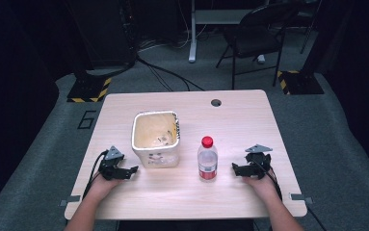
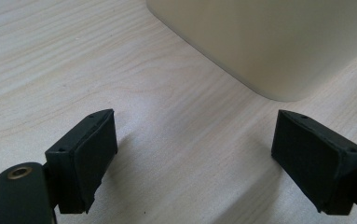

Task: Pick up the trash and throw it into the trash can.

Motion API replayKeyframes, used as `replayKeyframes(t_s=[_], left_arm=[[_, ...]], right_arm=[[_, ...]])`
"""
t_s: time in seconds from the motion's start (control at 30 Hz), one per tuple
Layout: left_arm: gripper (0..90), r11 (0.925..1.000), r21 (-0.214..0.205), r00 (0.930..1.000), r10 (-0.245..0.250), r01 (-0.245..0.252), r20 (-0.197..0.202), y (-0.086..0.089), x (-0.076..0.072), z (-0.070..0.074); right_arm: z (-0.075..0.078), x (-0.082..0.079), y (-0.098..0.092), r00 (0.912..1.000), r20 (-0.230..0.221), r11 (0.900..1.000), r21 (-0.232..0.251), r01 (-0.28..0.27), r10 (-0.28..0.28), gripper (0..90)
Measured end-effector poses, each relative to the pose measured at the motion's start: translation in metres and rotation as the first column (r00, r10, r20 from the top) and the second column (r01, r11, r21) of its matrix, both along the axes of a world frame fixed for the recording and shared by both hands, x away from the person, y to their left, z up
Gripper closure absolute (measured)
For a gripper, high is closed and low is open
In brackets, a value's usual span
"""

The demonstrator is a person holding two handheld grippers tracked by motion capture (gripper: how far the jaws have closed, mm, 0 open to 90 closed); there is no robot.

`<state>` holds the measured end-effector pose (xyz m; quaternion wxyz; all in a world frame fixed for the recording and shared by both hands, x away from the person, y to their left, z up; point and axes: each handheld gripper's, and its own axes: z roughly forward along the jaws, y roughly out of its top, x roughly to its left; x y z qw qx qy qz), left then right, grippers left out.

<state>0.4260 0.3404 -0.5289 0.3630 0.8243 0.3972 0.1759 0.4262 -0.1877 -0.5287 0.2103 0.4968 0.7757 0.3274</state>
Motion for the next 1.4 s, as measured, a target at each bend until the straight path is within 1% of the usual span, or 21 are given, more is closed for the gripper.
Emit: replayKeyframes(t_s=[0.1, 0.23, 0.27, 0.3, 0.47, 0.63, 0.73, 0.93, 0.97, 1.03, 1.1, 1.2, 1.23, 1.27, 1.3, 1.37, 1.4], left_arm=[[14.1, 1.0000, 0.001, 1.0000, 0.002, -0.002, 0.001, 0.000, 0.000, 0.000], [14.1, 1.0000, -0.005, 1.0000, 0.006, -0.006, -0.002, -0.001, 0.000, 0.000], [14.0, 1.0000, -0.005, 1.0000, 0.006, -0.006, -0.002, -0.001, 0.000, 0.000], [14.1, 1.0000, -0.004, 1.0000, 0.006, -0.006, -0.002, -0.001, 0.000, 0.000], [14.1, 1.0000, -0.002, 1.0000, 0.004, -0.004, -0.001, -0.001, 0.000, 0.000], [14.1, 1.0000, -0.002, 1.0000, 0.004, -0.004, -0.001, -0.001, 0.000, 0.000], [14.1, 1.0000, -0.004, 1.0000, 0.006, -0.006, -0.003, -0.001, 0.000, 0.000], [14.1, 1.0000, -0.002, 1.0000, 0.004, -0.004, -0.001, -0.001, 0.000, 0.000], [14.0, 1.0000, -0.004, 1.0000, 0.005, -0.005, -0.002, -0.001, 0.000, 0.000], [14.1, 1.0000, -0.002, 1.0000, 0.004, -0.004, -0.001, -0.001, 0.000, 0.000], [14.1, 1.0000, -0.004, 1.0000, 0.006, -0.006, -0.002, -0.001, 0.000, 0.000], [14.1, 1.0000, -0.004, 1.0000, 0.004, -0.004, 0.001, -0.001, 0.000, 0.000], [14.1, 1.0000, -0.002, 1.0000, 0.003, -0.003, 0.000, -0.001, 0.000, 0.000], [14.0, 1.0000, -0.002, 1.0000, 0.003, -0.003, 0.000, -0.001, 0.000, 0.000], [14.0, 1.0000, -0.002, 1.0000, 0.003, -0.003, 0.000, -0.001, 0.000, 0.000], [14.1, 1.0000, -0.002, 1.0000, 0.003, -0.003, 0.000, -0.001, 0.000, 0.000], [14.0, 1.0000, -0.002, 1.0000, 0.003, -0.003, 0.000, -0.001, 0.000, 0.000]], right_arm=[[0.000, -0.001, 0.000, 1.0000, 0.001, 1.0000, 0.003, -0.005, 0.005, 1.5], [0.001, -0.003, -0.001, 0.9996, 0.016, 0.9997, 0.008, -0.022, 0.022, 6.7], [0.001, -0.004, -0.002, 0.9993, 0.015, 0.9994, 0.003, -0.034, 0.034, 7.2], [0.001, -0.004, -0.001, 0.9994, 0.013, 0.9995, 0.009, -0.031, 0.031, 7.2], [0.001, -0.004, -0.001, 0.9994, 0.014, 0.9995, 0.008, -0.032, 0.032, 7.2], [0.001, -0.004, -0.001, 0.9993, 0.022, 0.9994, 0.012, -0.032, 0.031, 10.3], [0.002, -0.005, -0.001, 0.9990, 0.028, 0.9993, 0.014, -0.035, 0.035, 13.8], [0.003, -0.005, -0.001, 0.9989, 0.017, 0.9990, 0.010, -0.044, 0.043, 16.8], [0.004, -0.004, -0.001, 0.9983, 0.018, 0.9984, 0.003, -0.056, 0.056, 17.9], [0.005, -0.005, 0.000, 0.9987, 0.004, 0.9987, 0.007, -0.051, 0.050, 19.9], [0.007, -0.005, 0.000, 0.9977, -0.007, 0.9977, -0.001, -0.068, 0.068, 23.6], [0.011, -0.007, 0.002, 0.9964, -0.017, 0.9965, -0.009, -0.083, 0.083, 24.7], [0.013, -0.007, 0.002, 0.9949, -0.003, 0.9947, -0.021, -0.101, 0.101, 24.8], [0.015, -0.009, 0.002, 0.9941, 0.010, 0.9941, -0.016, -0.108, 0.108, 24.7], [0.017, -0.011, 0.003, 0.9946, 0.009, 0.9946, -0.003, -0.103, 0.103, 24.5], [0.022, -0.013, 0.003, 0.9922, 0.025, 0.9925, -0.009, -0.122, 0.122, 24.3], [0.022, -0.013, 0.003, 0.9922, 0.025, 0.9925, -0.009, -0.122, 0.122, 24.3]])
